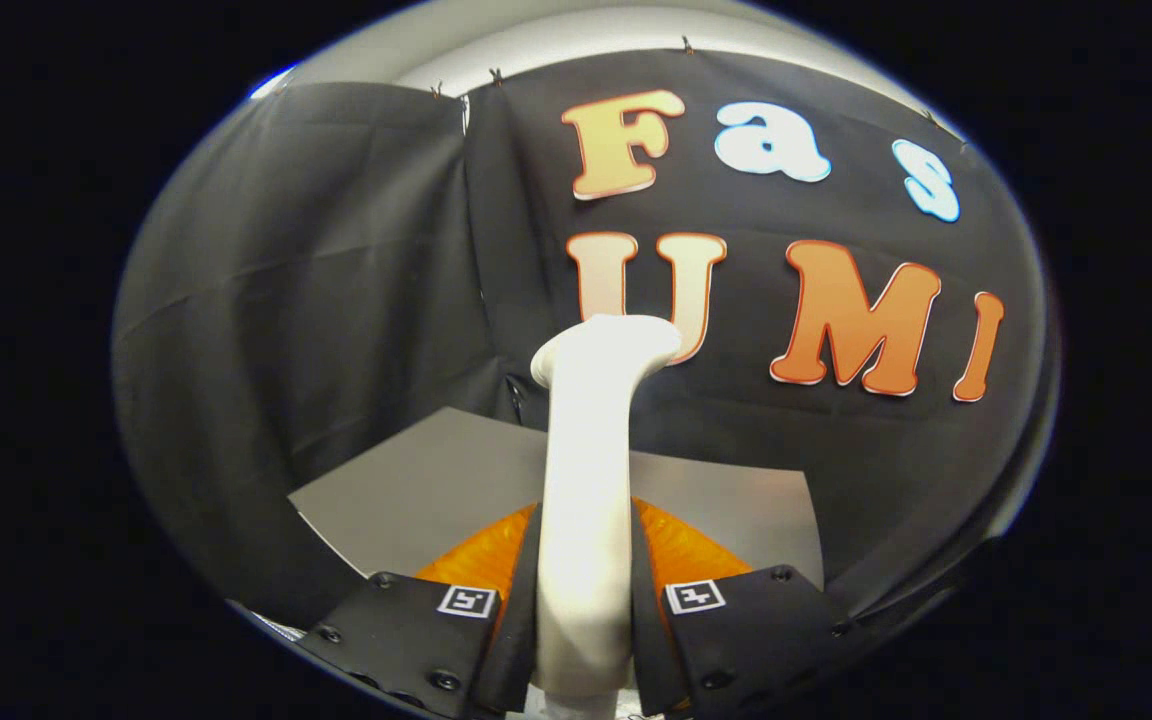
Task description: Iron the clothes twice with a garment steamer, once on the left side and once on the right side.
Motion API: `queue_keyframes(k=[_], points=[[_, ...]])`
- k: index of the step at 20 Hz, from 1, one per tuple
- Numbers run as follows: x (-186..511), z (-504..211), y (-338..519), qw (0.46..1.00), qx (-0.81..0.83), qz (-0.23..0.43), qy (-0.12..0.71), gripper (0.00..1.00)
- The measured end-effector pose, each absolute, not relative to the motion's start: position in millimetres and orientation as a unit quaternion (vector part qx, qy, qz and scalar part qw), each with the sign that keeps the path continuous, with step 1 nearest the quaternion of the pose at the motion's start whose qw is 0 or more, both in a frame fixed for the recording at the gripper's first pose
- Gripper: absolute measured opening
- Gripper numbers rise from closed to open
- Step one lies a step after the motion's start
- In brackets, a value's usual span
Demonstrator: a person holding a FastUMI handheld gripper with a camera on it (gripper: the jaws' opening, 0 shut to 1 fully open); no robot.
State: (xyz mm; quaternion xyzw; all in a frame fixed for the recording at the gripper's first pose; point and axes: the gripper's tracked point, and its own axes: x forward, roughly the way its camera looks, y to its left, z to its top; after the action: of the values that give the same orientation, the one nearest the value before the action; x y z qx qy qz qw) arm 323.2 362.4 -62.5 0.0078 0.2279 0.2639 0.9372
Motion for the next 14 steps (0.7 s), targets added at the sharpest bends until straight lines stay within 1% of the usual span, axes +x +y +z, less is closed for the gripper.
queue_keyframes(k=[3,7,10,14], points=[[294,-29,346,0.943,0.021,0.271,0.19,0.47],[238,18,308,0.95,0.025,0.285,0.124,0.47],[187,42,279,0.953,0.054,0.284,0.088,0.47],[135,63,243,0.955,0.069,0.284,0.045,0.47]])
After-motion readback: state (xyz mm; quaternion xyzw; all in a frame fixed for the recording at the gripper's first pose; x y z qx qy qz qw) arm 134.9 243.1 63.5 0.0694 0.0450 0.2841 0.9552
